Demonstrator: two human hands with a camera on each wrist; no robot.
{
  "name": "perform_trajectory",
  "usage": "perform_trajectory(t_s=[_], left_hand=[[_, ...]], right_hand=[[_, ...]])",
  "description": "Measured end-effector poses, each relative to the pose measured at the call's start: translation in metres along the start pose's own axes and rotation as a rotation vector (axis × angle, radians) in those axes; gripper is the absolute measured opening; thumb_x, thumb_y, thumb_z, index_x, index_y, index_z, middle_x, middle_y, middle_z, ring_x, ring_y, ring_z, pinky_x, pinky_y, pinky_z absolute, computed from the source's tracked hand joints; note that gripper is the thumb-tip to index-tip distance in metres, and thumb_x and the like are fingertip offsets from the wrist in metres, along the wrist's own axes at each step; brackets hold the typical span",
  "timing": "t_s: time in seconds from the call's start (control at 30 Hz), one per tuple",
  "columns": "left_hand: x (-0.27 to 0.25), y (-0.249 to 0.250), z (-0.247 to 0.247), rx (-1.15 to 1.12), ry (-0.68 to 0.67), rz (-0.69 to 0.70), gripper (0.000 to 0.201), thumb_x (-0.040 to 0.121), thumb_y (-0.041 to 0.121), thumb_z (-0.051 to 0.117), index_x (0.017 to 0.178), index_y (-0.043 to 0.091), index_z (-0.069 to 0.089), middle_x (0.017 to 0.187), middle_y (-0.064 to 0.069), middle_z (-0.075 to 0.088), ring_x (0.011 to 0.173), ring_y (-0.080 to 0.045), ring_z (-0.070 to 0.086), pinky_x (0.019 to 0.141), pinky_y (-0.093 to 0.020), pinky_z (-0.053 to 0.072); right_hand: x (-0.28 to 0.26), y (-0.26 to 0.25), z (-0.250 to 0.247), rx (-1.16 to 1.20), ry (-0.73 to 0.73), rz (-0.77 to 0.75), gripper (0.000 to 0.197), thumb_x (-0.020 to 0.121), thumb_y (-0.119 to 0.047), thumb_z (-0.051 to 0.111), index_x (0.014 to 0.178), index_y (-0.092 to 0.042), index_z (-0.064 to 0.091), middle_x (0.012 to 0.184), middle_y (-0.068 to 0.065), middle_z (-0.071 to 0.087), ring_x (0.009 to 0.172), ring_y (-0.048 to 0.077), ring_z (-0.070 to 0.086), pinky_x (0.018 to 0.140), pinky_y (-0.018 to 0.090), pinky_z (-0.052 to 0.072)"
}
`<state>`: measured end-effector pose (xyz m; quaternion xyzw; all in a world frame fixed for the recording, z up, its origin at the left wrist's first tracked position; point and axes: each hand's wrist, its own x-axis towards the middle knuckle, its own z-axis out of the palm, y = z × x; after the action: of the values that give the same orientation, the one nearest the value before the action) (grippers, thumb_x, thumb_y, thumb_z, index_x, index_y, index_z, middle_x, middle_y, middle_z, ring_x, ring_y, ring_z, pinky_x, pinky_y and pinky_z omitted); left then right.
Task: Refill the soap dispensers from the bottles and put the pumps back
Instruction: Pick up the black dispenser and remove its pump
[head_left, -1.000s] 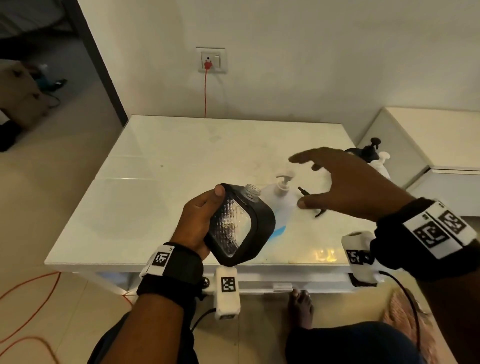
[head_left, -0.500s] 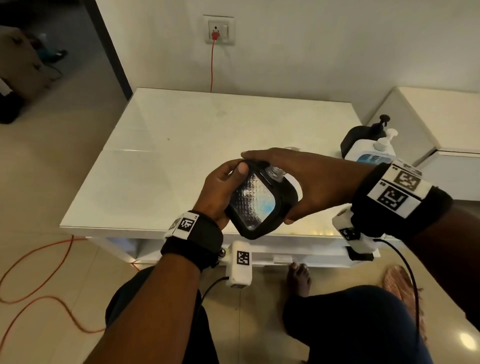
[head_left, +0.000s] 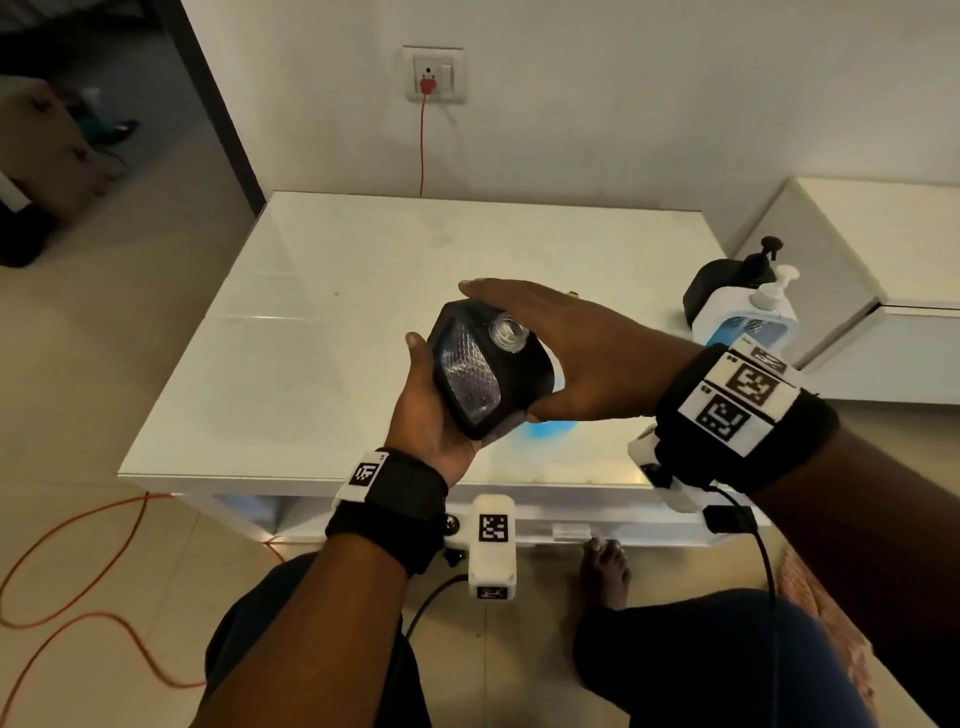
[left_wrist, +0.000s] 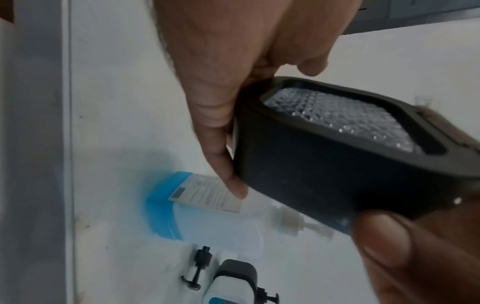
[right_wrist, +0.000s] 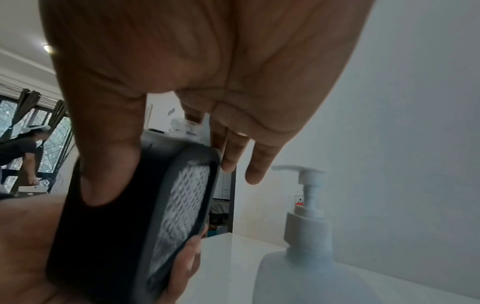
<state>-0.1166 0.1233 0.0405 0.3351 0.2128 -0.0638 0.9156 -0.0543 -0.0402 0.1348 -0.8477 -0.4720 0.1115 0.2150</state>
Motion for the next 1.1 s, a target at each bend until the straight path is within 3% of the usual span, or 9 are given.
perform_trajectory(t_s=[0.1,0.27,0.37,0.53,0.6,0.67,0.73,0.87,1.1], left_hand=[[0.003,-0.006,0.001,-0.004,0.056,0.039,0.067,0.1,0.073,0.03,0.13,0.027,0.069,0.128,-0.01,0.075,0.11,-0.031,0.076,0.076,-0.05,0.065],[0.008,-0.015,-0.004,-0.082,0.063,0.038,0.073,0.108,0.063,0.024,0.092,0.028,0.087,0.115,-0.009,0.079,0.096,-0.028,0.079,0.066,-0.047,0.065],[0.014,-0.019,-0.011,-0.092,0.103,0.014,0.071,0.107,0.065,0.026,0.1,0.028,0.085,0.117,-0.01,0.079,0.096,-0.029,0.079,0.065,-0.049,0.065],[0.025,-0.017,-0.016,0.019,0.222,-0.015,0.062,0.103,0.071,0.028,0.112,0.032,0.075,0.108,-0.005,0.081,0.088,-0.025,0.08,0.062,-0.043,0.065],[0.031,-0.015,-0.016,0.035,0.267,-0.039,0.061,0.102,0.074,0.03,0.115,0.033,0.074,0.112,-0.006,0.08,0.098,-0.029,0.077,0.078,-0.047,0.063],[0.035,-0.015,-0.016,0.043,0.296,-0.066,0.06,0.1,0.075,0.033,0.117,0.034,0.073,0.114,-0.007,0.08,0.108,-0.032,0.073,0.095,-0.052,0.057],[0.036,-0.015,-0.014,0.069,0.301,-0.084,0.058,0.1,0.074,0.035,0.117,0.033,0.072,0.109,-0.007,0.081,0.109,-0.033,0.072,0.091,-0.05,0.058],[0.037,-0.018,-0.009,0.103,0.255,-0.111,0.057,0.097,0.072,0.044,0.122,0.028,0.07,0.11,-0.011,0.08,0.105,-0.033,0.074,0.07,-0.043,0.062],[0.039,-0.021,-0.007,0.107,0.233,-0.128,0.058,0.098,0.07,0.049,0.131,0.025,0.066,0.122,-0.017,0.076,0.115,-0.041,0.071,0.085,-0.052,0.061]], right_hand=[[-0.009,-0.002,-0.01,0.017,0.004,0.005,0.104,0.081,-0.015,0.075,0.161,-0.03,0.012,0.167,-0.01,0.02,0.152,0.003,0.018,0.122,0.024,0.019],[-0.022,0.034,-0.028,0.334,0.516,0.133,0.063,0.086,-0.001,0.052,0.145,-0.025,0.051,0.14,-0.013,0.061,0.132,0.013,0.054,0.108,0.038,0.042],[-0.025,0.072,-0.018,0.613,0.659,0.383,0.054,0.085,0.009,0.041,0.128,-0.014,0.064,0.126,-0.002,0.069,0.12,0.011,0.06,0.098,0.035,0.045],[-0.034,0.113,0.01,0.561,0.188,0.508,0.081,0.082,0.014,0.063,0.147,-0.031,0.044,0.149,-0.007,0.048,0.136,0.015,0.046,0.105,0.035,0.046],[-0.032,0.12,0.02,0.549,0.062,0.48,0.093,0.078,-0.004,0.081,0.152,-0.038,0.036,0.153,-0.015,0.043,0.14,0.011,0.042,0.11,0.033,0.04],[-0.025,0.121,0.026,0.529,0.054,0.471,0.088,0.079,-0.015,0.085,0.151,-0.036,0.039,0.148,-0.017,0.048,0.135,0.009,0.047,0.108,0.024,0.039],[-0.02,0.118,0.029,0.492,0.066,0.467,0.078,0.081,-0.019,0.084,0.148,-0.031,0.046,0.14,-0.016,0.054,0.127,0.007,0.054,0.095,0.01,0.041],[-0.013,0.114,0.034,0.443,0.034,0.465,0.078,0.08,-0.03,0.084,0.148,-0.03,0.045,0.141,-0.018,0.053,0.12,0.002,0.054,0.095,0.01,0.04],[-0.011,0.107,0.031,0.434,0.023,0.491,0.073,0.082,-0.028,0.083,0.145,-0.03,0.047,0.131,-0.025,0.053,0.107,-0.014,0.052,0.077,-0.005,0.037]])
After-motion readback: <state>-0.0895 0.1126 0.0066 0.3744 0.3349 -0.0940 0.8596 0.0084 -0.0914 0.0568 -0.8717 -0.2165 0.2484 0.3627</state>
